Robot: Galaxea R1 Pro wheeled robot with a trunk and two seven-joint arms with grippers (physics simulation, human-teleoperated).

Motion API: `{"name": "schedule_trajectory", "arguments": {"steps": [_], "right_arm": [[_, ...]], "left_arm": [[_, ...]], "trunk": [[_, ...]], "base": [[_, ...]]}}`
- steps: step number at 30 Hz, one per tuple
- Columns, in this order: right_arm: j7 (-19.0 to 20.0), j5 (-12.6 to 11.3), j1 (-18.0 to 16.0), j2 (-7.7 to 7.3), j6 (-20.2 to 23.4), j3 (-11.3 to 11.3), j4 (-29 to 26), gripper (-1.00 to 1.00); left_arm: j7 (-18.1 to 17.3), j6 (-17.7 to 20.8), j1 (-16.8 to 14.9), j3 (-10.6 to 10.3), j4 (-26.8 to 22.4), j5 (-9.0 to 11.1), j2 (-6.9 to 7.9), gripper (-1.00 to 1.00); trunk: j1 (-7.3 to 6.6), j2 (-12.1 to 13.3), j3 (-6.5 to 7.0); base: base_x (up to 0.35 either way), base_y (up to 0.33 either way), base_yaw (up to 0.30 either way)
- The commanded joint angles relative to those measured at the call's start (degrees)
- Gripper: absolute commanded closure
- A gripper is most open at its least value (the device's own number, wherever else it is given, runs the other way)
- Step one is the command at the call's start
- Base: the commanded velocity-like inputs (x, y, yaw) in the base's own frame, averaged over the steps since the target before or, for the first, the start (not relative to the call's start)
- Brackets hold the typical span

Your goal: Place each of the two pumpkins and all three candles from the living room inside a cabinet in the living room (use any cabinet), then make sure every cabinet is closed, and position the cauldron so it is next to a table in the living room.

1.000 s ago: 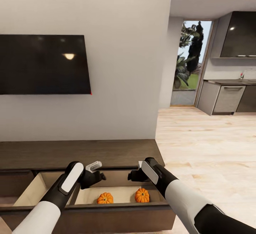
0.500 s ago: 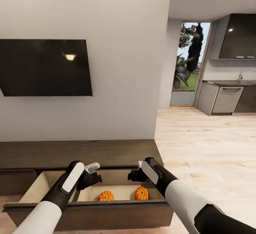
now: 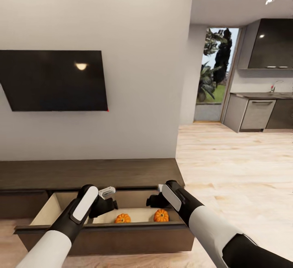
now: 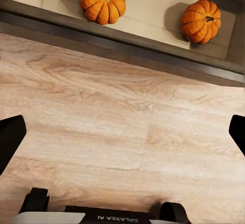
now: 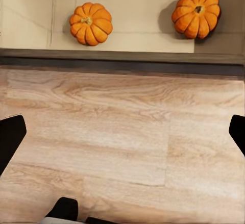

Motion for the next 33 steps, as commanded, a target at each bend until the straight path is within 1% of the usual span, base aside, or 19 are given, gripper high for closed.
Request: {"name": "schedule_trajectory", "arguments": {"steps": [1,3,14,18,22,24,26,28,29,33], "right_arm": [[-0.52,-0.61,-0.05,-0.04,0.08,0.33,-0.07,-1.00],[-0.51,-0.61,-0.05,-0.04,0.07,0.33,-0.07,-1.00],[-0.51,-0.54,-0.05,-0.04,-0.11,0.35,-0.07,-1.00],[-0.51,-0.52,-0.05,-0.04,-1.56,0.54,-0.07,-1.00],[-0.45,-0.49,-0.05,-0.04,-2.67,0.73,-0.07,-1.00],[-0.44,-0.42,-0.04,-0.02,-4.39,0.83,-0.03,-1.00],[-0.42,-0.23,0.10,0.06,-5.94,0.93,-0.01,-1.00],[-0.38,-0.14,0.17,0.09,-6.78,0.97,0.02,-1.00],[-0.25,-0.07,0.23,0.11,-7.99,1.05,0.12,-1.00],[-0.12,0.14,0.28,0.08,-9.51,1.11,0.07,-1.00]], "left_arm": [[0.59,0.03,-0.04,-0.35,-0.06,0.59,0.07,-1.00],[0.58,0.02,-0.05,-0.81,-0.06,0.59,0.09,-1.00],[0.59,-0.06,-0.04,-1.12,0.02,0.51,0.10,-1.00],[0.66,-0.12,-0.04,-1.32,0.17,0.44,0.10,-1.00],[0.80,-0.35,-0.04,-2.12,0.34,0.43,0.10,-1.00],[0.79,-0.64,0.03,-2.86,0.42,0.42,0.16,-1.00],[0.67,-0.82,0.29,-3.17,0.48,0.39,0.28,-1.00],[0.62,-0.91,0.44,-3.27,0.51,0.37,0.33,-1.00],[0.53,-1.01,0.56,-3.34,0.53,0.35,0.49,-1.00],[0.44,-1.73,0.63,-3.43,0.50,0.29,0.66,-1.00]], "trunk": [[-0.26,0.38,0.12],[-0.70,1.18,0.48],[-3.11,5.59,2.45],[-3.99,7.19,3.17],[-4.87,8.80,3.89],[-5.31,9.60,4.25],[-5.75,10.40,4.61],[-6.19,11.20,4.97],[-6.41,11.61,5.15],[-7.28,13.21,5.86]], "base": [[-0.278,0.000,0.000],[-0.308,0.000,0.000],[-0.326,0.000,0.000],[-0.330,0.000,0.000],[-0.299,0.000,0.000],[-0.290,0.000,0.000],[-0.319,0.000,0.000],[-0.329,0.000,0.000],[-0.335,0.000,0.000],[-0.339,0.000,0.000]]}}
